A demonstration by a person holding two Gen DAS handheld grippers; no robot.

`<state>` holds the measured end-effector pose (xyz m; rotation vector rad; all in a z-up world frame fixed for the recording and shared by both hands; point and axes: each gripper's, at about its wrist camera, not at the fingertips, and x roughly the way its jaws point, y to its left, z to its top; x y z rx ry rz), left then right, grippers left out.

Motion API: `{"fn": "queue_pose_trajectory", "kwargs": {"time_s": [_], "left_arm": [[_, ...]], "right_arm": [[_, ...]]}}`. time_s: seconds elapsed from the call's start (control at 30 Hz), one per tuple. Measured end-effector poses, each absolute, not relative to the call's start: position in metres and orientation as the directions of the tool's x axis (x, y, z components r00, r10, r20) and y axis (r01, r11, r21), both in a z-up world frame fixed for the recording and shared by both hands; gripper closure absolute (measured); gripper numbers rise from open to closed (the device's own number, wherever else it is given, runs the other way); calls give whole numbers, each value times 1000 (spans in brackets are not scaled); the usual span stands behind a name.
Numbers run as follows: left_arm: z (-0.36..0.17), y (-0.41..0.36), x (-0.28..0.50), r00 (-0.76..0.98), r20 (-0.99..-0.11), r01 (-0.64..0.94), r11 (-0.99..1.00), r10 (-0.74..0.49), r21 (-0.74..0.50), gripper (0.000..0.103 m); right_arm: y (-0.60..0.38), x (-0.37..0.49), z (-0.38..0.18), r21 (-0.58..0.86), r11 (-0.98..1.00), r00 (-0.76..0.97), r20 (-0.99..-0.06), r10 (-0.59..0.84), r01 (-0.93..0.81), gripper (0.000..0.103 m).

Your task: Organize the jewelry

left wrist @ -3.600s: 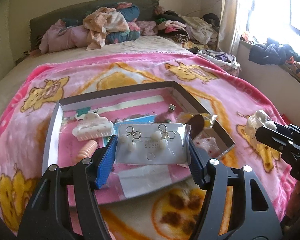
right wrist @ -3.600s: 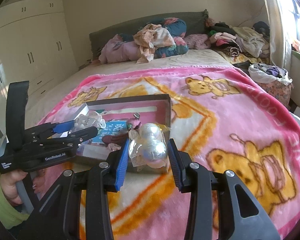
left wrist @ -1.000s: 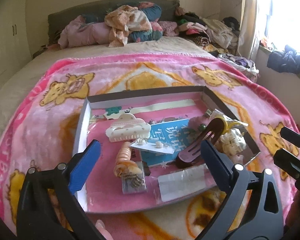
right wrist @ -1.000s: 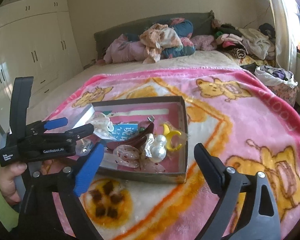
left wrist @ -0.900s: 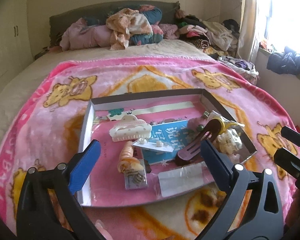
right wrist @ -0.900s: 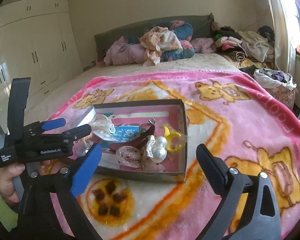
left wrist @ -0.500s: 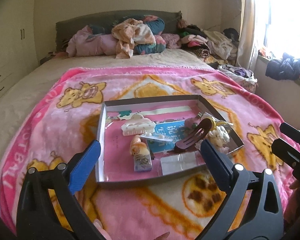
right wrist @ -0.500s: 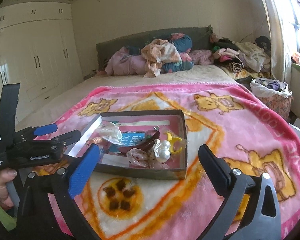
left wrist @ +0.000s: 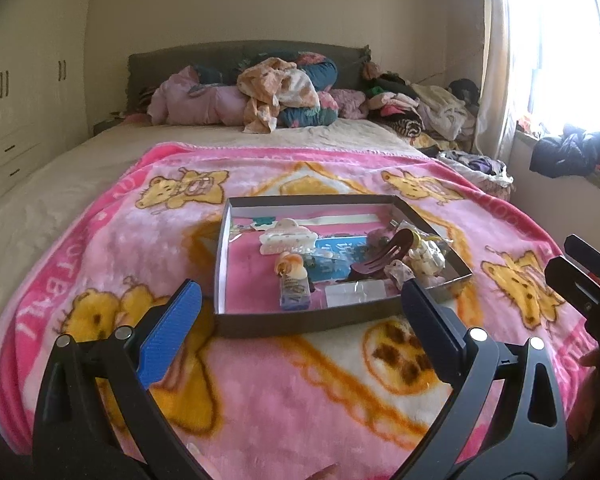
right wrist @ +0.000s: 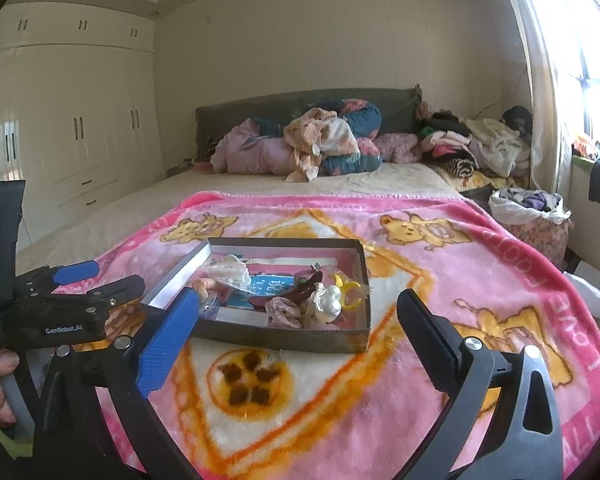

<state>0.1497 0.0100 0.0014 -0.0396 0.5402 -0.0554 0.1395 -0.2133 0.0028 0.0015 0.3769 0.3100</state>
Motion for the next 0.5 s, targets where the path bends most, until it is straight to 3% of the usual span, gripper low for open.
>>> {"fn": "queue_pose_trajectory", "kwargs": {"time_s": [0.5], "left_arm": [[-3,5,112,902,-430,32,999,-38,-22,12]], "right_arm": [[-218,98,-19,14,962,921,-287,265,-273,6]]}}
